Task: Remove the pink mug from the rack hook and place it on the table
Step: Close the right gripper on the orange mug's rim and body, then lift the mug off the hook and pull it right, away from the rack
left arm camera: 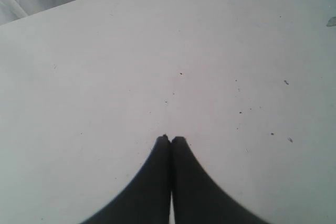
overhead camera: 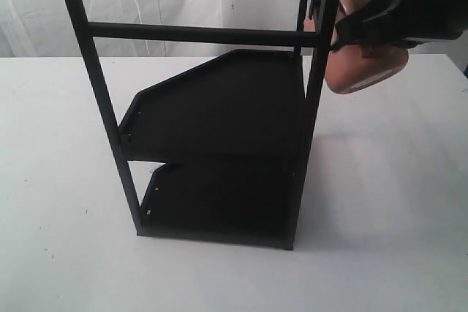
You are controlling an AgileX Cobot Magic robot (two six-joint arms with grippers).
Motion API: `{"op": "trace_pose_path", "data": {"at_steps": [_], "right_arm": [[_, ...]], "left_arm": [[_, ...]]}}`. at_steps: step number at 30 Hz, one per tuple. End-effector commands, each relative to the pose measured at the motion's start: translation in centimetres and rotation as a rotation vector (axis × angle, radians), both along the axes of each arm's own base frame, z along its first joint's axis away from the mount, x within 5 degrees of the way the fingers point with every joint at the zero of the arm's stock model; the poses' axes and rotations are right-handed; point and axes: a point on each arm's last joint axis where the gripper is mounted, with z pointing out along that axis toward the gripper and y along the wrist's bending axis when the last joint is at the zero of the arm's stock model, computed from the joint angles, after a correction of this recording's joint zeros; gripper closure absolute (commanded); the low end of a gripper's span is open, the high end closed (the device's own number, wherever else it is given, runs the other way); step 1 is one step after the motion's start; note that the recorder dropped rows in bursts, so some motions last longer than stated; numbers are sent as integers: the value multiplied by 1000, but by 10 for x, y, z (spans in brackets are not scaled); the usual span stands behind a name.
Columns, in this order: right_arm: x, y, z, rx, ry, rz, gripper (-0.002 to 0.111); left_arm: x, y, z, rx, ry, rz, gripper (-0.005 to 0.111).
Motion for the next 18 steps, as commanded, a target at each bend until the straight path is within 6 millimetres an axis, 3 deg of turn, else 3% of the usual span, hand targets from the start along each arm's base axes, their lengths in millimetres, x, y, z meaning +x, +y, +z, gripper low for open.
{"op": "trace_pose_path", "data": {"at_steps": [1, 18], "right_arm": [[-9, 1, 1, 9, 53, 31, 108], [-15, -8, 2, -51, 75, -57, 108]], "left_arm": [[0, 0, 0, -12, -9, 6, 107], [0, 0, 0, -12, -9, 6, 107]]}}
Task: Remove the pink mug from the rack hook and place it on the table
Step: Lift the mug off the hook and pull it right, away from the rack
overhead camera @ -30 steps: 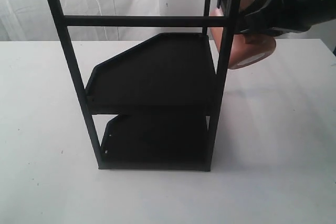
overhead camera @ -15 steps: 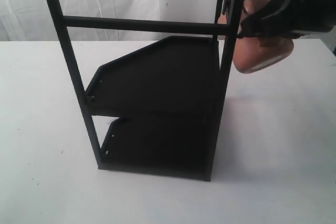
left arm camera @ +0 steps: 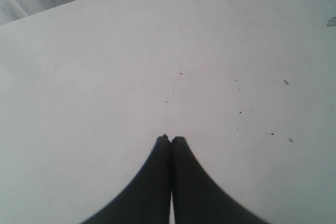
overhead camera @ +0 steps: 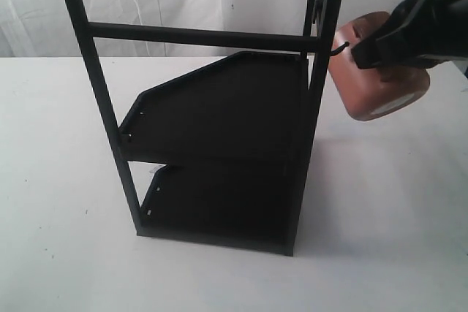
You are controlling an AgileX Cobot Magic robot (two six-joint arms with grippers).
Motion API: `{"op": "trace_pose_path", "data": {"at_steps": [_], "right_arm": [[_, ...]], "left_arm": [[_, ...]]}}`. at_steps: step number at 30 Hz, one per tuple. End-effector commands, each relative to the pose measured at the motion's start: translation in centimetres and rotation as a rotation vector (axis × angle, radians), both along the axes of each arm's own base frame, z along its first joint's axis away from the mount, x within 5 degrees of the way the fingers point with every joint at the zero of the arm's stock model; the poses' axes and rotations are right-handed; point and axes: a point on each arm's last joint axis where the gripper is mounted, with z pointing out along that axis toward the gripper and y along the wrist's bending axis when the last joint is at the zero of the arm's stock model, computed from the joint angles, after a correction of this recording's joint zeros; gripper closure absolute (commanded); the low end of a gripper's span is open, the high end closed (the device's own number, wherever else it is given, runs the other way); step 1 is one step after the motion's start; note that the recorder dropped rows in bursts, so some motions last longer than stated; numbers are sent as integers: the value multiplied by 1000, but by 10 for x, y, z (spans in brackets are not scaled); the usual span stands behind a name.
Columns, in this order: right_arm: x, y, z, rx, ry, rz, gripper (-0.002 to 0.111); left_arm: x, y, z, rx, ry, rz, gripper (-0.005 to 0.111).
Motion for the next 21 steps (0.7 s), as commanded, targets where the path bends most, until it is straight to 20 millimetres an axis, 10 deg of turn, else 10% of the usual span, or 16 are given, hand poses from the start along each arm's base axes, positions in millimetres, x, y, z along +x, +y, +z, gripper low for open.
{"op": "trace_pose_path", "data": {"at_steps": [1, 14, 21], "right_arm": [[-4, -1, 6, 10, -34, -12, 108], [6, -26, 9, -74, -112, -339, 108], [24, -34, -56, 173, -323, -594, 108]], "left_arm": [[0, 0, 0, -12, -9, 6, 107], [0, 0, 0, -12, -9, 6, 107], [0, 0, 0, -12, -9, 6, 107]]}}
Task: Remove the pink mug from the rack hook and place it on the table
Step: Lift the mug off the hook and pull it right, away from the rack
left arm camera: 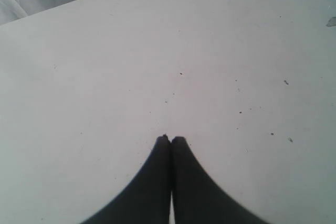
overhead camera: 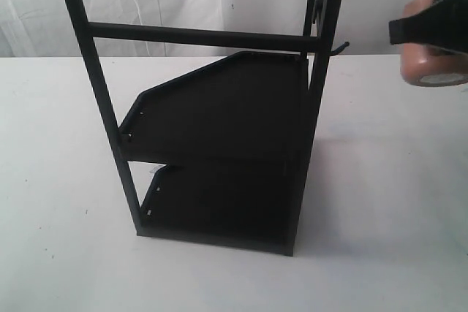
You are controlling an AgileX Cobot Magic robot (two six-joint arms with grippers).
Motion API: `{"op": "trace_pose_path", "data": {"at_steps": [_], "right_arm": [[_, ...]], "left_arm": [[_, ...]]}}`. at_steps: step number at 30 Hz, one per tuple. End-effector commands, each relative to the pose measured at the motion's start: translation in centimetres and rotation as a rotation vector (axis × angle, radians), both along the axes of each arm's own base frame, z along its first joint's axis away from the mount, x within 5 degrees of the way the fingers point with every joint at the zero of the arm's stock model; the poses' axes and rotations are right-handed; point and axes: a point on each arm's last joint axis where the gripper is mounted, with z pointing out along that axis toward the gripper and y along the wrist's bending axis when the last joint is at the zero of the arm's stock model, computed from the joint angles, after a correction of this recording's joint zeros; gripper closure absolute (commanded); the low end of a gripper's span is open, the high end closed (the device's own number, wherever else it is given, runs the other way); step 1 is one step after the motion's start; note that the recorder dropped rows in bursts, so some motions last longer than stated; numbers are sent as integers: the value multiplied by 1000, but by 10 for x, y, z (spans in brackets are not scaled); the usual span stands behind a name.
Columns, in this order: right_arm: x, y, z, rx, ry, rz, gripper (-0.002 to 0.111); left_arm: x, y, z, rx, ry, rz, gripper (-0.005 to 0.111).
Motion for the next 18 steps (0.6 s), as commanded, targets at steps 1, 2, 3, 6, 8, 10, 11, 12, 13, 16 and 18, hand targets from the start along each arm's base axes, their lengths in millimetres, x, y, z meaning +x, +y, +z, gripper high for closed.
{"op": "trace_pose_path", "data": {"at_steps": [1, 2, 3, 6, 8, 10, 11, 12, 13, 16, 18], "right_arm": [[-1, -5, -43, 157, -157, -116, 108], [-3, -7, -52, 157, -170, -129, 108], [-6, -7, -62, 152, -188, -135, 108], [-15, 7, -77, 73, -233, -30, 108], [-21, 23, -78, 7, -256, 87, 108], [-25, 32, -78, -12, -260, 141, 108], [-26, 34, -78, -10, -259, 152, 108], [-28, 35, -77, -10, -257, 160, 108], [-29, 35, -76, -11, -254, 161, 108], [-34, 33, -71, -6, -262, 160, 108], [-37, 32, -68, -3, -262, 161, 108]], "left_arm": [[0, 0, 0, -12, -9, 6, 107], [0, 0, 0, -12, -9, 6, 107], [0, 0, 0, -12, -9, 6, 107], [0, 0, 0, -12, -9, 6, 107], [0, 0, 0, -12, -9, 6, 107], [0, 0, 0, -12, -9, 6, 107], [0, 0, 0, -12, -9, 6, 107], [0, 0, 0, -12, -9, 6, 107], [0, 0, 0, -12, -9, 6, 107], [0, 0, 0, -12, -9, 6, 107], [0, 0, 0, -12, -9, 6, 107]]}}
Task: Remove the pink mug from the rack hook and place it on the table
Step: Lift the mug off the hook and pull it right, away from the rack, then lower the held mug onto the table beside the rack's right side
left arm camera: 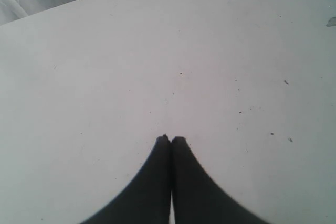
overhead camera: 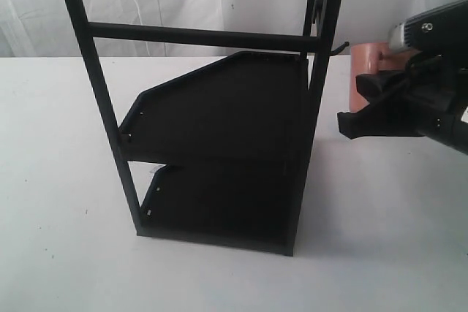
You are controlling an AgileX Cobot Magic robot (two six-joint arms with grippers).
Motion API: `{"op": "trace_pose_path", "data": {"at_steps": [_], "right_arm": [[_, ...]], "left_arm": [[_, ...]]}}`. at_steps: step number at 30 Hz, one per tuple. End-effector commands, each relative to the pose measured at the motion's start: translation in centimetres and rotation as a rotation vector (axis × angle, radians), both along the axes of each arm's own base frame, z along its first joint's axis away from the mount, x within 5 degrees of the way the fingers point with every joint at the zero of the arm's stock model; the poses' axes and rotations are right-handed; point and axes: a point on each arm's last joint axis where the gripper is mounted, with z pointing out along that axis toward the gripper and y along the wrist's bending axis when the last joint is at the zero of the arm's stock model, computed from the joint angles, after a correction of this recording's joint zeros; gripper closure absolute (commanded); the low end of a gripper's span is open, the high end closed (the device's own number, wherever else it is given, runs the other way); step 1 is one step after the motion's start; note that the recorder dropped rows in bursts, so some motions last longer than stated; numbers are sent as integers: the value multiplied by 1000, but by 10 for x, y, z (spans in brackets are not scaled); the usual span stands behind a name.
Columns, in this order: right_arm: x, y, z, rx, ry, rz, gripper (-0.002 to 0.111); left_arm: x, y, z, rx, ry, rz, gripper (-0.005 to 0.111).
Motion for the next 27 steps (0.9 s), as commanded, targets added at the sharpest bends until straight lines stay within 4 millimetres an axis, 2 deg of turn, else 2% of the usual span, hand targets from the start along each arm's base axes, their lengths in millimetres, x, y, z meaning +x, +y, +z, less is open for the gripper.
{"op": "trace_pose_path", "data": {"at_steps": [1, 6, 10, 15, 21, 27], "right_arm": [[-10, -2, 11, 1, -38, 15, 108], [-27, -3, 12, 17, -66, 36, 108], [-45, -9, 1, 81, -156, 35, 108], [-54, -14, -11, 211, -188, 8, 108], [-50, -15, -17, 269, -212, -24, 108], [-34, -10, -34, 298, -165, -59, 108]], "left_arm": [[0, 0, 0, -12, -9, 6, 107], [0, 0, 0, -12, -9, 6, 107], [0, 0, 0, -12, -9, 6, 107], [0, 0, 0, -12, -9, 6, 107], [0, 0, 0, -12, -9, 6, 107], [0, 0, 0, -12, -9, 6, 107]]}}
